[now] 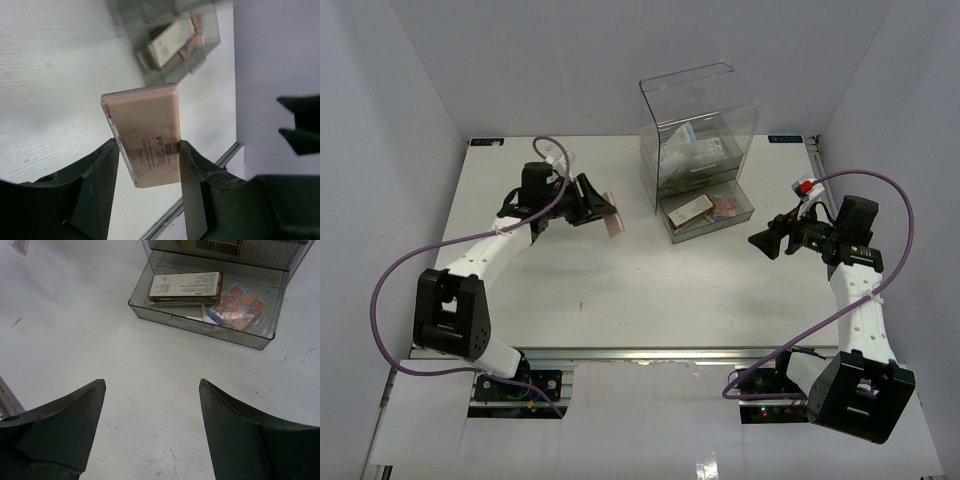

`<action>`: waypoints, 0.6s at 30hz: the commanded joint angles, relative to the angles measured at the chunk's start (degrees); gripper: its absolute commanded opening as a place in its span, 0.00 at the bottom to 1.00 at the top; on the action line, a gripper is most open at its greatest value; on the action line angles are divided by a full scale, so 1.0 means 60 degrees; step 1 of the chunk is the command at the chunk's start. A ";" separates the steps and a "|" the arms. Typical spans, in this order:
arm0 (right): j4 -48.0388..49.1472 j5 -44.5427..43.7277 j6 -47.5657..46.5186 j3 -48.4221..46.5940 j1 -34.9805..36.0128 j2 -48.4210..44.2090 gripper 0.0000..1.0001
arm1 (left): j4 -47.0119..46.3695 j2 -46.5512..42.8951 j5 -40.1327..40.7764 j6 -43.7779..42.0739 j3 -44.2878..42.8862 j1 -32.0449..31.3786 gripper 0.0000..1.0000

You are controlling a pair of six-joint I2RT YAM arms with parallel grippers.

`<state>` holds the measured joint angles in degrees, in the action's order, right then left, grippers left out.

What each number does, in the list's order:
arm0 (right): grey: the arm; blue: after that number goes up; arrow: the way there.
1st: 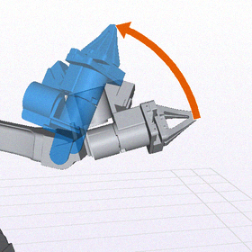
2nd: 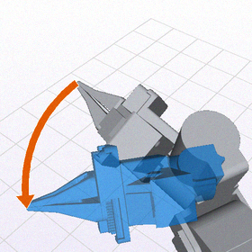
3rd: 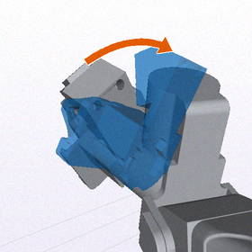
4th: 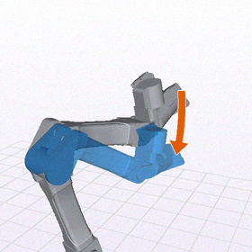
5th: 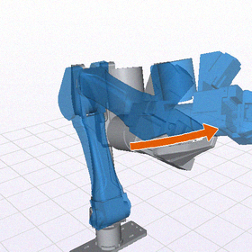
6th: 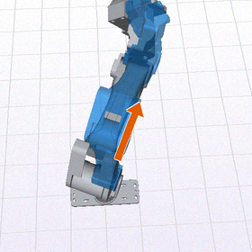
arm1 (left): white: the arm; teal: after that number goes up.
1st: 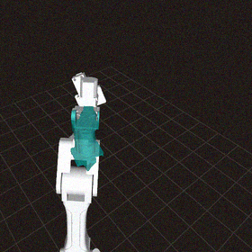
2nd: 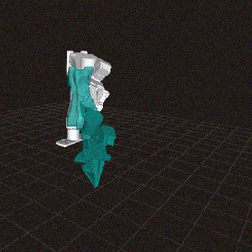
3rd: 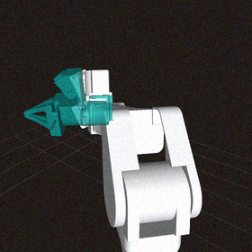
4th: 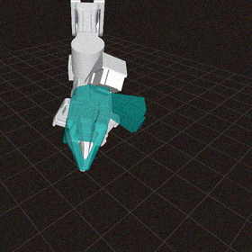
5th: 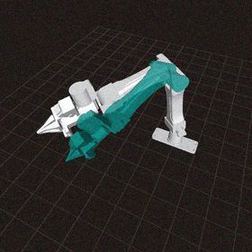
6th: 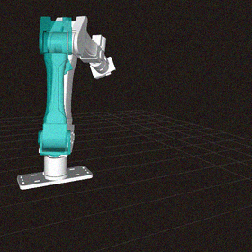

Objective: Organize the makeup

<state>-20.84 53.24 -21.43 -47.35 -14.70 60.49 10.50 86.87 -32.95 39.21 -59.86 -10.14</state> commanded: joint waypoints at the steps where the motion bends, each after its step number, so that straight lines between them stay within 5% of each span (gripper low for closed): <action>1: 0.0214 -0.0064 -0.0075 -0.0040 -0.0099 -0.0055 0.82 | -0.0620 -0.0766 0.0140 -0.2382 -0.0958 -0.2074 0.00; 10: 0.0251 -0.0070 -0.0076 -0.0028 -0.0235 -0.0082 0.82 | 0.0958 0.0808 0.2863 -0.5956 -0.3299 -0.5422 0.00; 18: 0.0307 -0.0056 -0.0033 0.0009 -0.0344 -0.0164 0.82 | 0.1812 0.3128 0.3412 -0.8049 -0.6052 -0.6073 0.07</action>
<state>-20.80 52.47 -21.45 -47.35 -16.13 60.47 16.76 100.75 -15.25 1.10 -88.52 -46.90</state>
